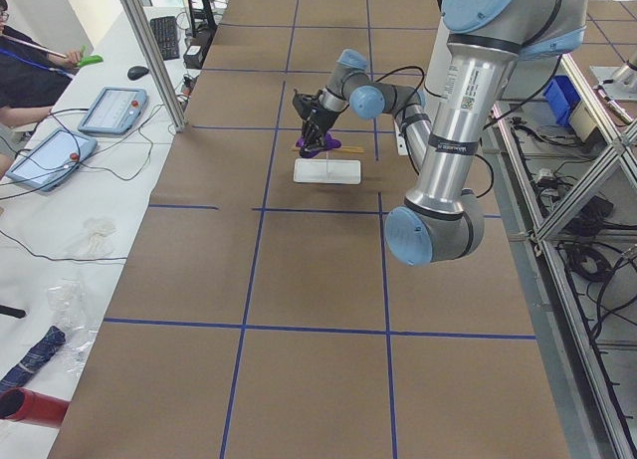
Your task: Hang towel on rack
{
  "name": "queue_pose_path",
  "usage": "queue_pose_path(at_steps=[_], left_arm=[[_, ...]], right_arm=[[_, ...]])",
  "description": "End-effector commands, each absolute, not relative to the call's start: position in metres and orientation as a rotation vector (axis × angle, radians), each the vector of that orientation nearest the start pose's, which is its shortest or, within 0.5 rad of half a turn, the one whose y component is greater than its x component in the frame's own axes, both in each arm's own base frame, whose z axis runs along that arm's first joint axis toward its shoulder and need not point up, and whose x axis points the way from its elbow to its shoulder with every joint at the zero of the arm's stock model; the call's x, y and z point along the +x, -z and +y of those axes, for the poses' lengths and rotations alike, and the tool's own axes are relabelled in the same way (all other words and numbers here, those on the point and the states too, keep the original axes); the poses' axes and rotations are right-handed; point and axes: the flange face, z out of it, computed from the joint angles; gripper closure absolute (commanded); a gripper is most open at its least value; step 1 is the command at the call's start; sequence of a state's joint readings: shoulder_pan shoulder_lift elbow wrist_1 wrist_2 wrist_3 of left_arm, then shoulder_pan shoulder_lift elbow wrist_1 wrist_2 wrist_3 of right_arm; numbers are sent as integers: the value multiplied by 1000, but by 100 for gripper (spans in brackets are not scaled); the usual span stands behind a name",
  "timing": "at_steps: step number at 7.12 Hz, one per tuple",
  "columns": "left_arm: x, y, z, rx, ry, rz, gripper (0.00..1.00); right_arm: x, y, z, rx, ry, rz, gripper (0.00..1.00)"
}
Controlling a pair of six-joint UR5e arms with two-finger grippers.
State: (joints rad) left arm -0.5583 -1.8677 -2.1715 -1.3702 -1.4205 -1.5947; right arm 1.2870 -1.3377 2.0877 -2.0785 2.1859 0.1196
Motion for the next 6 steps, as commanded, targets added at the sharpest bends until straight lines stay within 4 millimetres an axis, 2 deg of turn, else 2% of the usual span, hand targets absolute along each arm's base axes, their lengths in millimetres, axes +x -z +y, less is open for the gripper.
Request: queue_pose_path(at_steps=[1,2,4,5,6], left_arm=[[358,-281,-398,328,604,637,1],[357,-277,-400,343,591,665,0],[346,-271,-403,401,443,647,0],[323,-272,-422,432,393,621,0],[313,-273,-429,430,364,614,0]], right_arm=[[-68,-364,-503,107,235,-648,0],[-68,-365,-503,106,235,-647,0],[-69,-378,-508,81,236,-639,0],[-65,-381,-507,78,229,-637,0],[-63,-382,-507,75,219,-637,0]])
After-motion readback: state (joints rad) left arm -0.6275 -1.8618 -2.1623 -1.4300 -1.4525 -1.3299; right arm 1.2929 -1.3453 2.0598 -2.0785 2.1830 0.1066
